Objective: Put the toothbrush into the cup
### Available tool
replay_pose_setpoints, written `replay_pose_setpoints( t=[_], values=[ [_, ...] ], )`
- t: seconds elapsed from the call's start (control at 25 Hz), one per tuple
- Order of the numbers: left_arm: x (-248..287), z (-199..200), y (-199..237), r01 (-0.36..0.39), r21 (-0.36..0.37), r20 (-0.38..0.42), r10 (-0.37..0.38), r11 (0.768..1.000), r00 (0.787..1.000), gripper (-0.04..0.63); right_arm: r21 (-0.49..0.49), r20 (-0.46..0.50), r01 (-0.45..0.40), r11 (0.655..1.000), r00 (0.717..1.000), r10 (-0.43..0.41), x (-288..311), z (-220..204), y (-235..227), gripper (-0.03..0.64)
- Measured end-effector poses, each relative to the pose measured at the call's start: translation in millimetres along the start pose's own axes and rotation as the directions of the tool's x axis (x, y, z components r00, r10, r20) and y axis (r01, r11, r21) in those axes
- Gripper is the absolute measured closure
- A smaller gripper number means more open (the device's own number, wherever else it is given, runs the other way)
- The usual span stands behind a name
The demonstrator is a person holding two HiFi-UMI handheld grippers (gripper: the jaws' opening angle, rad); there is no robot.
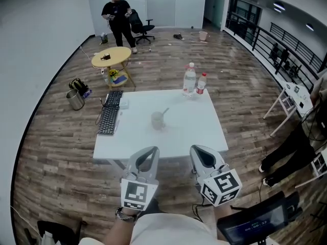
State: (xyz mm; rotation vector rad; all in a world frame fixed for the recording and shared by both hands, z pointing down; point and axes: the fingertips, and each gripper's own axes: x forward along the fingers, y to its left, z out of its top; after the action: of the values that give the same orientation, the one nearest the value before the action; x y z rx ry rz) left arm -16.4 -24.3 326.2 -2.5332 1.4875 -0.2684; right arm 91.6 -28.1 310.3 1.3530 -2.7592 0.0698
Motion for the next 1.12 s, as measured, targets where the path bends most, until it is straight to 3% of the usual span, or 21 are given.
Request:
replay_pose_setpoints(
  t=[0.52,1.12],
  values=[
    [-45,11,-54,0.006,0.000,-0.024,-0.006,1.000,1.000,0.586,0.031,0.041,-0.022,0.999,0.999,0.020,-63,8,18,0.614],
    [-57,10,-11,-0.002,-0.006,0.001,0.002,1.000,1.000,0.587,-0.059,0.019,-0.011,0.998,1.000,0.012,-31,14,47,0.615]
  ],
)
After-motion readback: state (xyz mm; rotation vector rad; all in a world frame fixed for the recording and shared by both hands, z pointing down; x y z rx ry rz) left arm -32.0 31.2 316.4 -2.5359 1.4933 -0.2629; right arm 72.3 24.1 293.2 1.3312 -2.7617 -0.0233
